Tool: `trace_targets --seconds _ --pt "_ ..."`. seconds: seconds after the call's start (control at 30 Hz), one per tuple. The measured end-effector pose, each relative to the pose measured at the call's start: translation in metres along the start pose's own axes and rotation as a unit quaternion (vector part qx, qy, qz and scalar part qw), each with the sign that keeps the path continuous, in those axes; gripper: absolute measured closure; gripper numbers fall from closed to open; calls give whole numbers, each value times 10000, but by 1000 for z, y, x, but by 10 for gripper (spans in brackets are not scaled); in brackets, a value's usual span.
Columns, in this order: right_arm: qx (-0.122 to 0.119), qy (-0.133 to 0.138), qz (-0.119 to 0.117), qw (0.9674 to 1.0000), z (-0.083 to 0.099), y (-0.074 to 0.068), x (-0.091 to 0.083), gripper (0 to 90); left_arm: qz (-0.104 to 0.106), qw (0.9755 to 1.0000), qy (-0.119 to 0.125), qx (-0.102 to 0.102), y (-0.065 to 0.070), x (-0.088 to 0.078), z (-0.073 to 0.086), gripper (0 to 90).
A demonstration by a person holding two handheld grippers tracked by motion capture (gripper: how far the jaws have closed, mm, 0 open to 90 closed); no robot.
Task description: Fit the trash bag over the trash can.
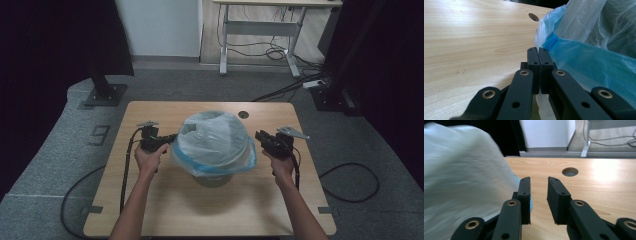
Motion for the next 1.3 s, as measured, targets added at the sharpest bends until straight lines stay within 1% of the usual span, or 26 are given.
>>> trace_targets --seconds 0.07,0.1,0.13,0.17,0.2,0.23,0.27,0.33,0.43,0.53,0.57,0.6,0.63,0.67,0.77,0.8,0.83,0.87,0.93,0.97,1.0,1.03,1.13,1.17,1.27,1.3 --pt "-63 78 -161 9998 -3 -3 -15 677 1 10000 11 2 0 -1 1 899" --pt "-59 149 -305 9994 -3 -6 -25 666 10 10000 24 6 1 -2 1 899" --pt "-9 206 -664 9976 0 -14 -41 643 2 10000 29 13 1 -3 1 899" --pt "-9 206 -664 9976 0 -14 -41 643 5 10000 30 13 1 -3 2 899" --pt "-58 198 -768 9968 3 -18 -46 628 7 10000 32 7 1 -4 2 898" --pt "-193 172 -883 9958 7 -25 -55 610 6 10000 35 3 1 -4 2 898" --pt "-248 151 -994 9946 11 -31 -60 595 7 10000 37 -7 1 -4 2 898" --pt "-225 88 -1239 9920 18 -40 -67 569 22 10000 42 -26 2 -4 3 898" --pt "-260 -71 -1551 9875 28 -51 -70 542 21 10000 14 -2 4 -3 4 898" --pt "-261 -106 -1770 9838 33 -58 -73 496 40 10000 28 -1 4 -3 5 898" --pt "-293 -99 -1805 9831 34 -60 -74 484 36 10000 16 -2 4 -3 6 898" --pt "-368 -65 -1919 9807 36 -65 -78 461 36 10000 19 -24 3 -3 6 898" --pt "-398 -75 -1960 9798 36 -67 -79 447 43 10000 13 -36 3 -2 6 898" --pt "-398 -75 -1960 9798 36 -67 -79 447 52 10000 5 -45 3 -2 7 898" --pt "-538 -109 -2079 9766 39 -74 -81 414 72 10000 -1 -56 3 -1 8 898" --pt "-640 -139 -2060 9764 41 -77 -81 392 74 10000 -4 -56 4 -1 8 898" --pt "-640 -139 -2060 9764 41 -77 -81 392 77 10000 -6 -51 4 -1 8 898" --pt "-700 -140 -2029 9766 42 -79 -81 379 80 10000 -11 -47 5 0 9 898" --pt "-915 -130 -1912 9772 45 -83 -80 367 82 10000 -15 -51 5 0 9 898" --pt "-1078 -111 -1825 9772 47 -87 -80 354 82 10000 -17 -51 5 0 9 898" --pt "-1138 -109 -1790 9772 47 -89 -80 347 83 9999 -18 -58 4 0 9 898" --pt "-1138 -109 -1790 9772 47 -89 -80 347 85 9999 -17 -65 4 0 9 898" --pt "-1325 -115 -1546 9790 48 -95 -76 338 78 9999 -17 -82 4 -1 8 898" --pt "-1325 -115 -1546 9790 48 -95 -76 338 80 9999 -17 -83 4 -1 8 898" --pt "-1364 -92 -1385 9809 48 -98 -72 353 88 9999 -28 -80 4 0 9 898" --pt "-1401 -64 -1276 9819 48 -100 -71 364 90 9999 -24 -82 4 0 9 898"
Point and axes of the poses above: each handheld gripper's, and its own axes: x roughly forward along the jaws, z roughly out of its underside, y roughly to its right, the point moved 2 cm from there along x, roughly forward along the jaws, and after that the axes turned 2 degrees about y, right-handed, at the moved point
